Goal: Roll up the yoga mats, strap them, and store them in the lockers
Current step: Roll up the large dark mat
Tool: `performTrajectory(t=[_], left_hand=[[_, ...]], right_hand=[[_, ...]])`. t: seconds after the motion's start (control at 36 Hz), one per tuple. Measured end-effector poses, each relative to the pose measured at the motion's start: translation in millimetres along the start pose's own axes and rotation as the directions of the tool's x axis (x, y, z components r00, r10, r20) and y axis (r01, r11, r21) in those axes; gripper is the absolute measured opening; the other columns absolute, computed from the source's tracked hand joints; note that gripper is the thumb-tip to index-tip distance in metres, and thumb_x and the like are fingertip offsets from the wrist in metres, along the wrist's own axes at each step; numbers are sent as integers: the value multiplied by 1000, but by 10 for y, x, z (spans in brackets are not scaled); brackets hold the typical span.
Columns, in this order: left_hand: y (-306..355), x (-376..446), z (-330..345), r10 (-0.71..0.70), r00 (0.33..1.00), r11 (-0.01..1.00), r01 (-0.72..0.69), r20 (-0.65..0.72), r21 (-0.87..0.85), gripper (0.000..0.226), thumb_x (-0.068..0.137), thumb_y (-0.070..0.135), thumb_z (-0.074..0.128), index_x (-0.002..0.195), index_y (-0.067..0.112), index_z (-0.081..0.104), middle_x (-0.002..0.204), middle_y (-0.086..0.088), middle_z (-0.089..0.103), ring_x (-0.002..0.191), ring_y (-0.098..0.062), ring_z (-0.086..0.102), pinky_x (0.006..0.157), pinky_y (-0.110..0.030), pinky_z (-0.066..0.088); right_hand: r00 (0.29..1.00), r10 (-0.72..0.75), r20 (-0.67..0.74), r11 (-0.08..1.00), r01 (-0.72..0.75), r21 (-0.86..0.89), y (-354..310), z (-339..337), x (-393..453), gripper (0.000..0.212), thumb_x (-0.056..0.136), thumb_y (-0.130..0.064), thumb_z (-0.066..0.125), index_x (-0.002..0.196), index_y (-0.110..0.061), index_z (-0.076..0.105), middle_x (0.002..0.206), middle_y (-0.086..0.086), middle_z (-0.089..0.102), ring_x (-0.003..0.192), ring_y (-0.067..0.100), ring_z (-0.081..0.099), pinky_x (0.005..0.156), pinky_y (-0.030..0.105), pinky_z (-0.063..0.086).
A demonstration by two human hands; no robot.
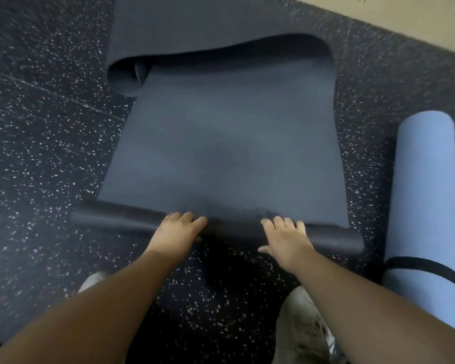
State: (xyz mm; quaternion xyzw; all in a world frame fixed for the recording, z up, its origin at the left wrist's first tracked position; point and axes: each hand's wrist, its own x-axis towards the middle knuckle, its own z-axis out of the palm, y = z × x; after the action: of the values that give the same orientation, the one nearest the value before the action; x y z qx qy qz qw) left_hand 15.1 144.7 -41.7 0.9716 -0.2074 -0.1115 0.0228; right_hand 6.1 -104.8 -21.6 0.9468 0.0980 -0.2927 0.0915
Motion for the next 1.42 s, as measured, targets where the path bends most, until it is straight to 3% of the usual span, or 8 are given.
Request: performTrajectory(t=[0.14,0.25,0.33,0.72,0.94,1.08,1.31,1.42], left_hand=[[-37,-113,201,87,995,996,-87,-39,-4,65,34,4,95,96,12,76,75,-9,65,63,-31,66,71,-55,56],[68,-62,30,-11,999,994,15,44,-112,53,84,2,66,134,14,56,118,-16,61,114,-37,57,111,-57,27],[149,-15,-112,-107,981,994,111,160,-20,53,101,14,37,151,25,26,146,-4,39,138,-26,31,117,-47,8],[206,56,-124,-224,956,971,235,192,-40,48,103,30,30,150,35,22,142,10,38,132,-18,28,102,-36,20],[96,237,-99,-214,949,969,236,230,-74,44,105,35,23,149,38,24,142,11,39,130,-17,30,106,-38,19],[107,348,-78,-277,938,942,308,209,-134,42,104,37,24,144,43,34,132,3,36,126,-20,29,110,-37,15],[104,509,-72,-293,938,951,305,185,-44,44,103,33,29,144,47,25,123,2,36,120,-20,32,107,-37,19],[142,569,-53,-336,939,937,341,75,-76,30,99,24,43,129,30,44,111,0,52,111,-25,45,100,-39,28]], right_hand=[[998,18,61,998,-22,55,-122,35,-192,76,103,-27,44,154,-13,-11,162,7,2,149,26,6,119,52,6],[984,-142,105,988,134,77,-165,-202,-329,79,101,-18,44,154,-20,-14,163,1,-11,150,23,-9,120,49,3],[971,-233,53,972,233,9,-105,-484,-411,77,101,-23,46,155,-24,-9,164,-2,-4,150,21,-6,120,47,4],[935,-337,114,922,352,-161,381,-1389,-196,71,103,-32,44,155,-28,-4,164,-6,1,151,16,-1,121,41,5],[967,-248,-64,962,253,99,272,-307,-69,66,104,-38,39,156,-22,3,164,-3,1,150,17,-1,121,39,5],[906,-51,-420,968,149,203,271,332,-151,53,83,-34,71,130,-23,49,131,0,50,122,21,47,104,47,45],[916,4,-401,981,74,180,337,716,-51,66,93,-51,35,150,-20,29,155,-3,26,149,15,1,113,47,0],[906,17,-423,992,36,118,372,650,148,70,87,-57,36,146,-18,36,149,0,37,145,22,19,113,50,1]])
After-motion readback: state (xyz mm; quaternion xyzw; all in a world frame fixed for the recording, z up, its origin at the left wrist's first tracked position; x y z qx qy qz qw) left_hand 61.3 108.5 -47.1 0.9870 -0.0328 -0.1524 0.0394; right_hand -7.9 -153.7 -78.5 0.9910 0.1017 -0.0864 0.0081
